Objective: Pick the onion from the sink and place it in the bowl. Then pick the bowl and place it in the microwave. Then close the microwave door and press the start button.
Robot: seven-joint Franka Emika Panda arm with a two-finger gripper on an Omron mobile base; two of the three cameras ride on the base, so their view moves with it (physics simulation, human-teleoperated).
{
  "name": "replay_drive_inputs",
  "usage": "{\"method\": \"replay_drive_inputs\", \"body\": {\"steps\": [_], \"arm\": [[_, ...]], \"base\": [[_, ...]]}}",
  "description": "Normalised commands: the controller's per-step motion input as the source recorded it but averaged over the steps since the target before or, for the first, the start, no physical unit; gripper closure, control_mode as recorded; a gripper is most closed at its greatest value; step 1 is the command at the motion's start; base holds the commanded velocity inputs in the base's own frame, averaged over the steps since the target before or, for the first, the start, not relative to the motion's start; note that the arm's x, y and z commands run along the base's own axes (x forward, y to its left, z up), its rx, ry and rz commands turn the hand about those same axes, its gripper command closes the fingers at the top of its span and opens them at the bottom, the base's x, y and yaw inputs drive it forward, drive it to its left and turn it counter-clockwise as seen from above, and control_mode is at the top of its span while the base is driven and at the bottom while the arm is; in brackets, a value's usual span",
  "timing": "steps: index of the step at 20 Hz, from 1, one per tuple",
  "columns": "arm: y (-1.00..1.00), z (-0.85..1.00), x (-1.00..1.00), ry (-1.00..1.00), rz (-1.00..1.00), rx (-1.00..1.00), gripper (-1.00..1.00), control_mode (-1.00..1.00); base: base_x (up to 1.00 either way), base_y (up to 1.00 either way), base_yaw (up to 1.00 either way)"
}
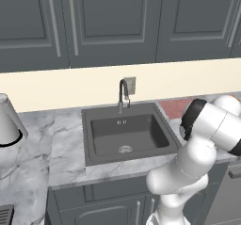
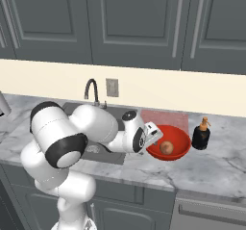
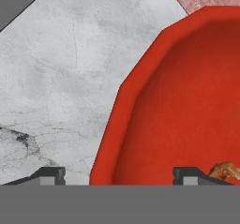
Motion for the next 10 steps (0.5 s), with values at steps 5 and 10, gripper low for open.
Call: {"method": "replay_drive_inputs", "body": {"steps": [5,10], "arm": [[-0.03,-0.02,0.00,0.00,0.00,0.00,1.00,-1.00],[-0.01,0.32,-0.15,0.00,0.00,0.00,1.00,-1.00]], "base": [[0.00,0.00,0.00],[0.00,0.00,0.00]]}}
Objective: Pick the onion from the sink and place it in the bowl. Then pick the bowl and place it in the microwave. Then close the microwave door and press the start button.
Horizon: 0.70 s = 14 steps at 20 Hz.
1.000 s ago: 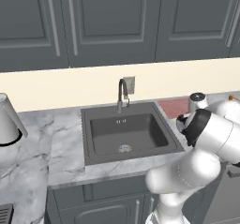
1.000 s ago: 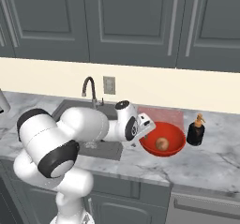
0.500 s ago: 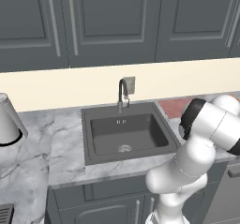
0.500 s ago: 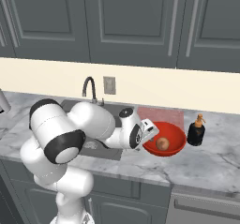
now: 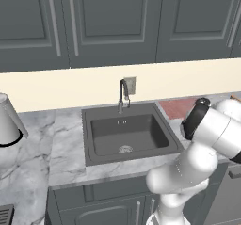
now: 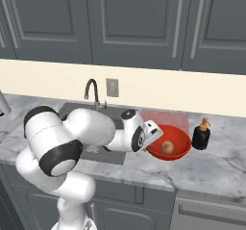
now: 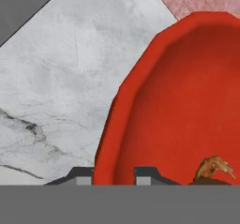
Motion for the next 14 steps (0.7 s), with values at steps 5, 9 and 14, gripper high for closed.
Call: {"method": "replay_drive_inputs", "body": {"steps": [5,9,14], "arm": [[0.11,0.96,-0.53,0.00,0.07,-0.03,1.00,-1.00],[0.24,1.00,-0.63,0.00,0.14,-0.08,1.00,-1.00],[0.46,1.00,-0.72,0.00,0.21,-0.08,1.00,-1.00]], "base": [[0.00,0.00,0.00],[0.00,0.00,0.00],[0.00,0.00,0.00]]}}
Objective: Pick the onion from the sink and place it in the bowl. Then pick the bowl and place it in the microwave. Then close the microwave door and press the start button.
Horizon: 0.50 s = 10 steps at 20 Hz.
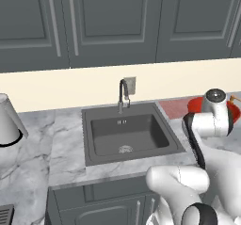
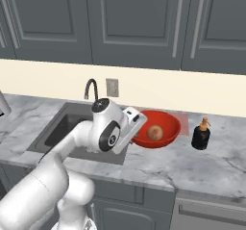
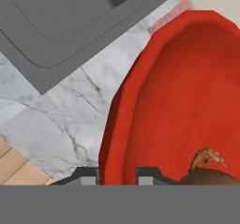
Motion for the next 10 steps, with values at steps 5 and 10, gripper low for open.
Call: {"method": "replay_drive_inputs", "body": {"steps": [5,10], "arm": [[0.54,1.00,-0.76,0.00,0.18,-0.01,1.00,-1.00],[0.55,1.00,-0.80,0.00,0.10,-0.01,1.00,-1.00]], "base": [[0.00,0.00,0.00],[0.00,0.00,0.00]]}}
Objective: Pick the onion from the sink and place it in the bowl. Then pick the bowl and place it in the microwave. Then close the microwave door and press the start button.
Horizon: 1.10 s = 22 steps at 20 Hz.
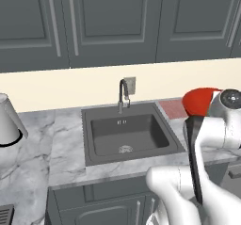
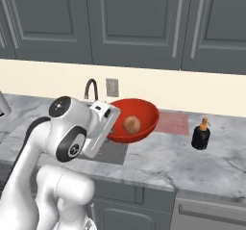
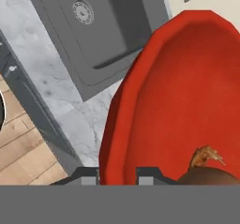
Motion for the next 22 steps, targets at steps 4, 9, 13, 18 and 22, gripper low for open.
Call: {"method": "replay_drive_inputs", "body": {"steps": [4,9,13,18,22], "arm": [[0.61,1.00,-0.69,0.00,0.07,0.00,1.00,-1.00],[0.56,1.00,-0.56,0.03,0.07,0.00,1.00,-1.00],[0.32,0.57,-0.51,0.01,0.21,0.00,1.00,-1.00],[0.08,0.37,-0.37,0.00,0.20,-0.01,1.00,-1.00],[0.02,-0.13,-0.38,-0.11,0.17,-0.03,1.00,-1.00]], "base": [[0.00,0.00,0.00],[0.00,0.00,0.00],[0.00,0.00,0.00],[0.00,0.00,0.00],[0.00,0.00,0.00]]}}
